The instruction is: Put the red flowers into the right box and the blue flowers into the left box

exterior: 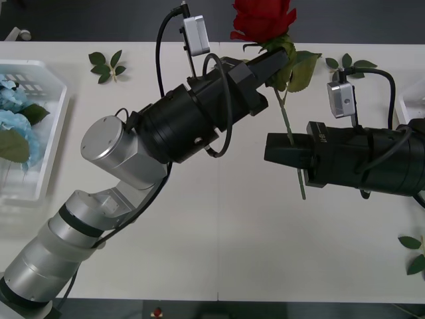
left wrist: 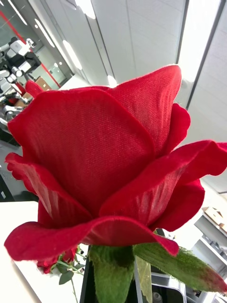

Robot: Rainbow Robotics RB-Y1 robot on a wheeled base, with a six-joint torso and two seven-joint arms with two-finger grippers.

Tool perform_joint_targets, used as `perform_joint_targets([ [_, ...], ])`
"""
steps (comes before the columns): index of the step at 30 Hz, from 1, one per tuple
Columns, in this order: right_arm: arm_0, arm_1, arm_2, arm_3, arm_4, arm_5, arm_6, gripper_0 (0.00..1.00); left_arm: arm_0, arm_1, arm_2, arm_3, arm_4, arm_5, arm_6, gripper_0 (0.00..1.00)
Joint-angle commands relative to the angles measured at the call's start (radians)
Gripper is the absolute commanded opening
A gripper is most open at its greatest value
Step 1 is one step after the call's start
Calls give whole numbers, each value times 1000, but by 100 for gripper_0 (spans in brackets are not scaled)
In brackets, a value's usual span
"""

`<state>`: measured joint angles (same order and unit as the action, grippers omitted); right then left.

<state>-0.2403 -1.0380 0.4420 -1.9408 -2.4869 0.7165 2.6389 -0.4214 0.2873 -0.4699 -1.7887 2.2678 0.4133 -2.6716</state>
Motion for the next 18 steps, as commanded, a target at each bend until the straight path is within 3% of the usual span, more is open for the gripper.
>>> perform_joint_targets([
  [1, -22, 19, -14, -30, -9, -5, -20, 0, -22, -5, 5, -32, -7, -8, -28, 0],
  [7, -22, 19, -14, -30, -9, -6, -19, 0, -22, -4, 7, -32, -7, -10, -28, 0],
  [8, -22, 19, -14, -30, -9, -6, -17, 0, -22, 0, 7, -32, -7, -10, -28, 5],
  [10, -22, 19, -14, -30, -7, -6, -17, 0, -22, 4, 7, -32, -7, -10, -27, 47],
  [11, -22, 19, -14, -30, -9, -6, -19, 0, -22, 6, 7, -32, -7, -10, -27, 55],
  [12, -22, 19, -14, -30, -9, -6, -19, 0, -20, 13, 7, -32, -2, -10, -25, 73],
  [14, -22, 19, -14, -30, -9, -6, -17, 0, -22, 26, 7, -32, 12, -7, -25, 83],
  [18, -22, 19, -14, -30, -9, -6, -17, 0, -17, 75, 5, -34, 41, 10, -27, 86],
])
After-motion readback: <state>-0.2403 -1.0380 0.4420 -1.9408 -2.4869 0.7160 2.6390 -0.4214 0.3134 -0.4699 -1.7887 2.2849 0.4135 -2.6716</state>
